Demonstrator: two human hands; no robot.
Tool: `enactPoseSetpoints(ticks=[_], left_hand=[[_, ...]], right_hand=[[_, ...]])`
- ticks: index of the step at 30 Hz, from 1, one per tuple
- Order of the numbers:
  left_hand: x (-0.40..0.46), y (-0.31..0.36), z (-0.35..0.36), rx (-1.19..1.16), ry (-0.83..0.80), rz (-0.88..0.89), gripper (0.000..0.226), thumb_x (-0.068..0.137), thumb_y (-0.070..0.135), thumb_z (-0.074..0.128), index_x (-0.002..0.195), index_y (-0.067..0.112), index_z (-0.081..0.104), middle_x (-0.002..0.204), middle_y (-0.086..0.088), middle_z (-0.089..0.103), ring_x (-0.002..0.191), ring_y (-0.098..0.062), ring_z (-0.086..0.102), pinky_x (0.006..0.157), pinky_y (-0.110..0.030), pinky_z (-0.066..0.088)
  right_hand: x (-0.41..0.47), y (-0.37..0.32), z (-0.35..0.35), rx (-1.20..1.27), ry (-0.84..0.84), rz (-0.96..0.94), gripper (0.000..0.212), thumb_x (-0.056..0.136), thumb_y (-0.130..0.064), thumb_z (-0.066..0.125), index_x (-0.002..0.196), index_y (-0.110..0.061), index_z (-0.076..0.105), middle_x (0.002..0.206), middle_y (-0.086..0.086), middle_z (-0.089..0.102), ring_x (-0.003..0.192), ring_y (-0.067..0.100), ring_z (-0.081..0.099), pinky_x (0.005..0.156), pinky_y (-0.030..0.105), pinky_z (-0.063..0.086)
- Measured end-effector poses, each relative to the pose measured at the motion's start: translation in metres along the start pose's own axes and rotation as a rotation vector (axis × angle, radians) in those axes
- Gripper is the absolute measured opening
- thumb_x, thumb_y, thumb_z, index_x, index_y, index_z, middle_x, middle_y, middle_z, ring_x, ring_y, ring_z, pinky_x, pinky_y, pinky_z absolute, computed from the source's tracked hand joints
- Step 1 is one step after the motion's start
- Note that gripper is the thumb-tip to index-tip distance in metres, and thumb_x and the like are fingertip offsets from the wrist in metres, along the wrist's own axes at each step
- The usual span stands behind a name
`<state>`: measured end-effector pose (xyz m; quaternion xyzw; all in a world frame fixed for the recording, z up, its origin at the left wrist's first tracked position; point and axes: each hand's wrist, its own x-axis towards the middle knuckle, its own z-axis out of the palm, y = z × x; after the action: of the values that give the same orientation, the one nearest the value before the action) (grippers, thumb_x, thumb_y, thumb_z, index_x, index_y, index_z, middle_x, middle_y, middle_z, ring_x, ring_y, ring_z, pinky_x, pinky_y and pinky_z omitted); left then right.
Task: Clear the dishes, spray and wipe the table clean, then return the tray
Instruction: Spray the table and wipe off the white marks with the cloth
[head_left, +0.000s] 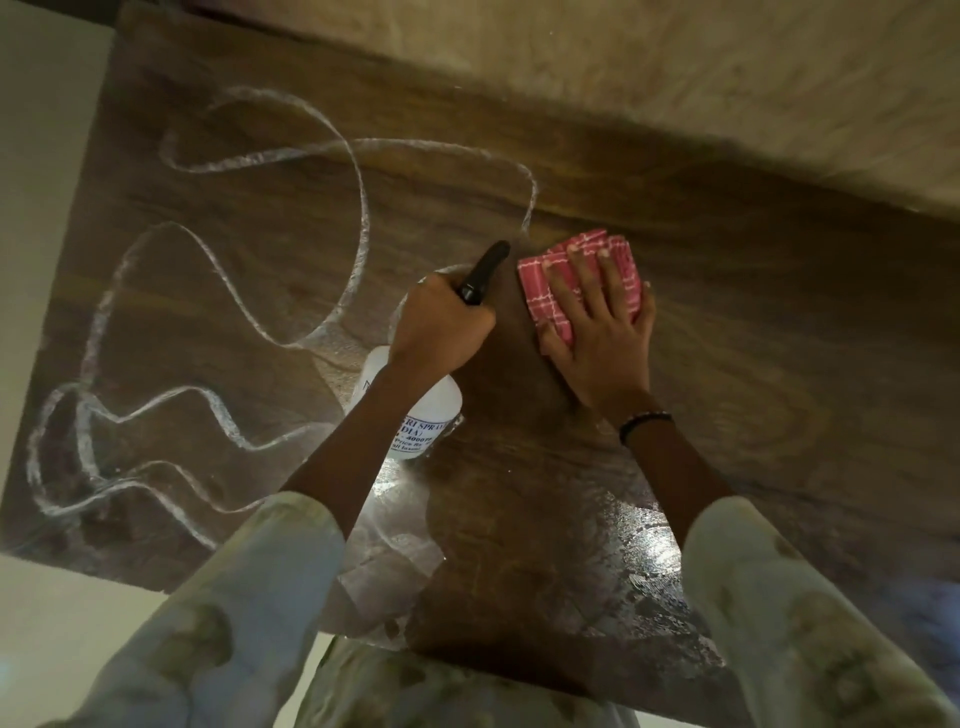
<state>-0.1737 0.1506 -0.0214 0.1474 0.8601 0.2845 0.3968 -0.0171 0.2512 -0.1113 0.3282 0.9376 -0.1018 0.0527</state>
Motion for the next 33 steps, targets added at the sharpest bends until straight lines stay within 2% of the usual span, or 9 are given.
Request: enactPoseSetpoints(ticks=[3, 6, 12, 15, 19, 22, 28, 30, 33], left_hand=[[0.010, 0.007, -0.004, 0.007, -0.074, 0.016, 0.016, 0.081, 0.017, 0.061, 0.068, 0.024, 0.054, 0.061, 0.001, 0.055, 0.058, -0.015, 0.055, 0.061, -0.030, 0.047], [0.015, 0.014, -0.006, 0.018, -0.129, 0.067, 0.009, 0.084, 0.017, 0.059, 0.076, 0.022, 0.057, 0.061, 0.001, 0.053, 0.058, -0.014, 0.053, 0.057, -0.027, 0.042], [0.032, 0.019, -0.014, 0.021, -0.012, 0.017, 0.008, 0.078, 0.015, 0.061, 0.085, 0.013, 0.062, 0.063, 0.000, 0.054, 0.059, -0.013, 0.052, 0.052, -0.025, 0.039], [0.037, 0.016, -0.020, 0.018, -0.041, 0.057, 0.013, 0.081, 0.017, 0.060, 0.091, 0.010, 0.063, 0.062, 0.000, 0.052, 0.057, -0.011, 0.050, 0.051, -0.024, 0.039], [0.043, 0.010, -0.026, -0.007, -0.018, 0.056, 0.009, 0.082, 0.019, 0.060, 0.087, 0.012, 0.060, 0.062, 0.000, 0.051, 0.061, -0.019, 0.055, 0.063, -0.034, 0.050], [0.044, 0.007, -0.034, -0.017, -0.011, 0.051, 0.004, 0.081, 0.020, 0.062, 0.079, 0.020, 0.058, 0.064, -0.002, 0.054, 0.074, -0.030, 0.062, 0.076, -0.045, 0.056], [0.042, 0.002, -0.050, -0.055, -0.030, 0.026, 0.021, 0.084, 0.015, 0.059, 0.065, 0.022, 0.052, 0.057, 0.000, 0.050, 0.057, -0.016, 0.051, 0.062, -0.030, 0.044], [0.044, -0.001, -0.056, -0.072, -0.013, 0.021, 0.022, 0.086, 0.015, 0.059, 0.066, 0.023, 0.051, 0.057, 0.000, 0.050, 0.054, -0.013, 0.049, 0.055, -0.025, 0.039], [0.047, -0.005, -0.067, -0.083, -0.020, 0.019, 0.008, 0.086, 0.014, 0.059, 0.079, 0.018, 0.057, 0.060, -0.001, 0.051, 0.055, -0.013, 0.049, 0.051, -0.024, 0.037]], right_hand=[[0.005, 0.004, 0.000, -0.005, 0.010, -0.014, 0.061, 0.092, -0.056, 0.030, 0.148, -0.032, 0.028, 0.158, 0.000, 0.024, 0.147, 0.026, 0.016, 0.111, 0.063, 0.012], [0.018, 0.008, -0.003, 0.009, 0.007, -0.008, 0.063, 0.091, -0.056, 0.030, 0.148, -0.031, 0.028, 0.158, 0.001, 0.024, 0.147, 0.026, 0.015, 0.111, 0.063, 0.010], [0.063, 0.021, -0.017, 0.015, -0.023, 0.020, 0.066, 0.090, -0.060, 0.021, 0.150, -0.032, 0.023, 0.160, 0.001, 0.016, 0.148, 0.025, 0.008, 0.112, 0.064, 0.005], [0.095, 0.020, -0.022, 0.030, -0.017, 0.074, 0.068, 0.089, -0.060, 0.020, 0.151, -0.032, 0.021, 0.161, 0.000, 0.012, 0.148, 0.025, 0.006, 0.111, 0.065, 0.004], [0.137, -0.008, -0.022, 0.044, -0.022, 0.127, 0.066, 0.091, -0.054, 0.027, 0.151, -0.031, 0.017, 0.161, 0.002, 0.009, 0.148, 0.029, 0.004, 0.111, 0.067, 0.001], [0.145, -0.040, -0.017, 0.029, -0.005, 0.034, 0.062, 0.093, -0.051, 0.032, 0.150, -0.029, 0.022, 0.160, 0.004, 0.014, 0.148, 0.029, 0.007, 0.110, 0.066, 0.000], [0.070, -0.033, -0.005, -0.053, -0.037, -0.277, 0.057, 0.095, -0.056, 0.026, 0.147, -0.032, 0.031, 0.157, 0.000, 0.026, 0.147, 0.026, 0.016, 0.114, 0.061, 0.006], [0.063, -0.009, -0.007, -0.078, -0.040, -0.263, 0.058, 0.094, -0.055, 0.027, 0.146, -0.032, 0.033, 0.156, 0.001, 0.029, 0.146, 0.025, 0.019, 0.113, 0.059, 0.009], [0.089, 0.000, -0.015, -0.031, -0.032, -0.099, 0.062, 0.091, -0.055, 0.026, 0.147, -0.030, 0.031, 0.157, 0.002, 0.026, 0.146, 0.025, 0.016, 0.111, 0.060, 0.008]])
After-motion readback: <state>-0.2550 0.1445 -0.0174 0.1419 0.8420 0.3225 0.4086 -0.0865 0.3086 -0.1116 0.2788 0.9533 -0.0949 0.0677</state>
